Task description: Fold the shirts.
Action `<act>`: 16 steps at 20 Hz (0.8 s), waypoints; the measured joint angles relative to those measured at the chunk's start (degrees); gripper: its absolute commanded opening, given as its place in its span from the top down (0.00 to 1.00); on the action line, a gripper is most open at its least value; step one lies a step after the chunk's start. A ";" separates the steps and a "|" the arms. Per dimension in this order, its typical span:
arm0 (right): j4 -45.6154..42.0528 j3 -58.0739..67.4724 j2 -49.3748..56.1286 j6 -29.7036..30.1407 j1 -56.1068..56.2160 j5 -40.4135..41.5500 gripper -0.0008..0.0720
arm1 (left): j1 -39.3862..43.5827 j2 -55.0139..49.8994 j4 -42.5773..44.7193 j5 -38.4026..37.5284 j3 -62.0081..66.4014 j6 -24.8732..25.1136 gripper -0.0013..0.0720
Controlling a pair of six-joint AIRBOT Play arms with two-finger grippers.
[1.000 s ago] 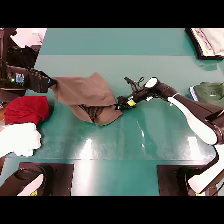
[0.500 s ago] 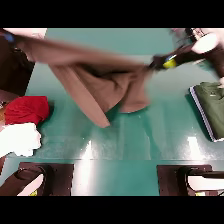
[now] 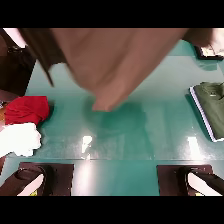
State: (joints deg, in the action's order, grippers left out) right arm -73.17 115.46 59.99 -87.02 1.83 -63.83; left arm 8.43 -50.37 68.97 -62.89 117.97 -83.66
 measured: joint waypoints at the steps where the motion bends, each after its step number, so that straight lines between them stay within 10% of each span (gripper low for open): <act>1: -0.37 -0.76 -2.43 0.04 -1.01 0.72 0.97 | -0.02 0.00 -1.79 0.26 0.76 0.00 0.95; 9: 0.17 -5.40 -10.82 1.05 -8.09 0.98 0.97 | -0.04 -0.02 -10.23 -4.50 -0.44 -0.35 0.95; 16: 3.39 -5.97 8.74 1.20 0.55 -13.88 0.97 | -0.07 -7.17 2.89 -11.26 -22.80 -2.54 0.95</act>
State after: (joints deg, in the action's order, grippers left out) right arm -69.78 109.49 68.73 -85.82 2.37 -77.71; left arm 8.36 -57.54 71.85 -74.15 95.18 -86.19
